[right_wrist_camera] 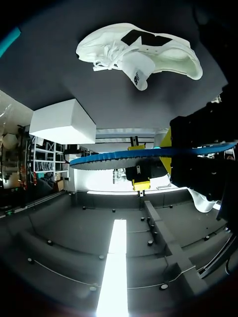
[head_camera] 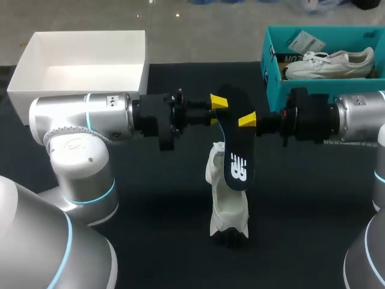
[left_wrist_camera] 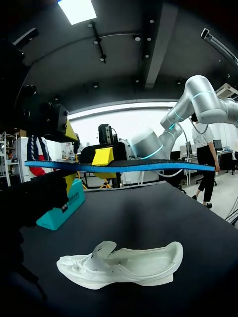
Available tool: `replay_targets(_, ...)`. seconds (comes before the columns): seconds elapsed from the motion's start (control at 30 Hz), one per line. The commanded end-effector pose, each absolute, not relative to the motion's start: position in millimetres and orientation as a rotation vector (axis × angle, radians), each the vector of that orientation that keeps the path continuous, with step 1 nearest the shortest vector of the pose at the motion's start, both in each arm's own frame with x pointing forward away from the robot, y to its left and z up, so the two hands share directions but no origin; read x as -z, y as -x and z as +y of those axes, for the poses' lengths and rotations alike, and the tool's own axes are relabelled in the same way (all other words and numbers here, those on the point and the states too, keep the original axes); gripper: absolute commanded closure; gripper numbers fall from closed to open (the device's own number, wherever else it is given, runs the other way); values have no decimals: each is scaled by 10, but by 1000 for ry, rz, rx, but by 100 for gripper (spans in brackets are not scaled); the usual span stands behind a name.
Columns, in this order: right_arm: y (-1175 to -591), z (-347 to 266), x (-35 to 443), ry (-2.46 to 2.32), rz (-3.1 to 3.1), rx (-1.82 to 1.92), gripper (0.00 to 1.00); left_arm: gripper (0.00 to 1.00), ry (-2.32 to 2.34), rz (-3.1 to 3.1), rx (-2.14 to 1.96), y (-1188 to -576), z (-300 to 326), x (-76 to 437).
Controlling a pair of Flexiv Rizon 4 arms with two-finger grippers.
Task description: Take the shoe out of the shoebox, open the shoe tongue, remove and reinsert the insole, then place the shoe into the shoebox
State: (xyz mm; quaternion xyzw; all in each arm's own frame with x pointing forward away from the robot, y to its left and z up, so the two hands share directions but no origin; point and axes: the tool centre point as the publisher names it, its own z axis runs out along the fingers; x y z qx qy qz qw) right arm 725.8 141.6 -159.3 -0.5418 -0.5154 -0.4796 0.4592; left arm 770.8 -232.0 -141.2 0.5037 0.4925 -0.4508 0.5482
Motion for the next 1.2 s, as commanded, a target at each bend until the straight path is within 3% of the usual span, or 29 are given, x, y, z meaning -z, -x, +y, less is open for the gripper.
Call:
replay_targets(0.03, -7242, 1418, 1590, 1341, -1269, 1184, 100, 62, -1200, 1182, 1064, -7666, -2382, 1466)
replay_targets(0.17, -7251, 1409, 1603, 1347, -1268, 1183, 100, 60, -1198, 1199, 1062, -7622, -2395, 1501)
replay_targets(0.33, -7266, 1413, 1621, 1352, -1263, 1182, 100, 69, -1190, 1207, 1058, -7580, -2415, 1524)
replay_targets(0.4, -7266, 1415, 1621, 1351, -1263, 1181, 100, 76, -1184, 1208, 1058, -7578, -2418, 1525)
replay_targets(0.47, -7267, 1417, 1621, 1349, -1263, 1181, 100, 92, -1178, 1208, 1057, -7576, -2420, 1526)
replay_targets(0.57, -7267, 1416, 1620, 1349, -1263, 1181, 100, 98, -1173, 1210, 1057, -7574, -2422, 1536)
replay_targets(0.8, -7248, 1405, 1601, 1337, -1256, 1186, 100, 100, -1158, 1240, 1063, -7578, -2430, 1583)
replay_targets(0.83, -7249, 1388, 1603, 1340, -1253, 1187, 87, 100, -1145, 1247, 1070, -7582, -2425, 1582)
replay_targets(0.87, -7252, 1358, 1605, 1348, -1247, 1197, 17, 100, -1132, 1254, 1074, -7585, -2416, 1575)
replay_targets(0.9, -7260, 1312, 1604, 1347, -1249, 1216, 0, 100, -1125, 1260, 1085, -7586, -2400, 1567)
replay_targets(1.2, -7383, 564, 1613, 1496, -1319, 1249, 0, 100, -1143, 1282, 1121, -7576, -2267, 1456)
